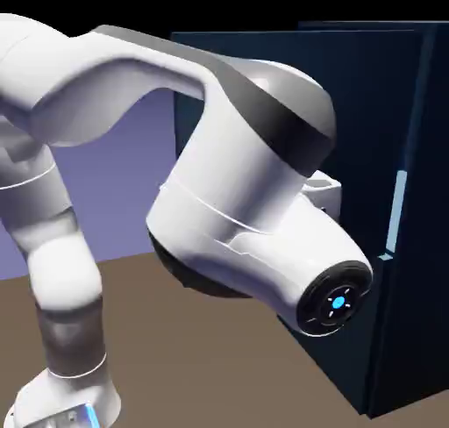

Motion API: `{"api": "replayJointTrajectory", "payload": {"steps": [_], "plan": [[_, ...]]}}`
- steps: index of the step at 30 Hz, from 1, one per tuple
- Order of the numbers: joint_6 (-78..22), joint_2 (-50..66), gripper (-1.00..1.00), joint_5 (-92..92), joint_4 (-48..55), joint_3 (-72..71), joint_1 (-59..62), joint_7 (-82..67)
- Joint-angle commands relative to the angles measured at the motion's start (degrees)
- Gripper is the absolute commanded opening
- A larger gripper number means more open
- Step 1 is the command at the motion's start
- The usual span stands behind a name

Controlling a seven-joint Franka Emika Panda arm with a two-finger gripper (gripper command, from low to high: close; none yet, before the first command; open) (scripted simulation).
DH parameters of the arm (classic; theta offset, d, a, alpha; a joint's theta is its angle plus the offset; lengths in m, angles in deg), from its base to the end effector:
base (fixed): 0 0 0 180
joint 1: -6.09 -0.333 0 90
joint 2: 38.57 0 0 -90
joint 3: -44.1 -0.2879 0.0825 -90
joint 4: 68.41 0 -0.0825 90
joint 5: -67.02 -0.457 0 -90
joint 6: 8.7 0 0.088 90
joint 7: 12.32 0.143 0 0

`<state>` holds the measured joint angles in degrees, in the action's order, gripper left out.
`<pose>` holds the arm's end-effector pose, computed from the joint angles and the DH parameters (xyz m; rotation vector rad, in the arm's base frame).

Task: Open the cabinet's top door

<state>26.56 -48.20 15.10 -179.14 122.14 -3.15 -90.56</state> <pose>0.2481 -0.3739 0.5039 -1.5216 -0.5380 -0.6957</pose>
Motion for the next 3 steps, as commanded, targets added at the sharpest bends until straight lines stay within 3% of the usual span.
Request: {"api": "replayJointTrajectory", "payload": {"steps": [1, 3], "plan": [[-0.06, -0.04, -1.00, 0.08, 0.34, 2.10, -2.17, 0.07], [0.23, -1.00, -1.00, 0.54, 0.97, 5.62, -6.32, 0.66]]}}
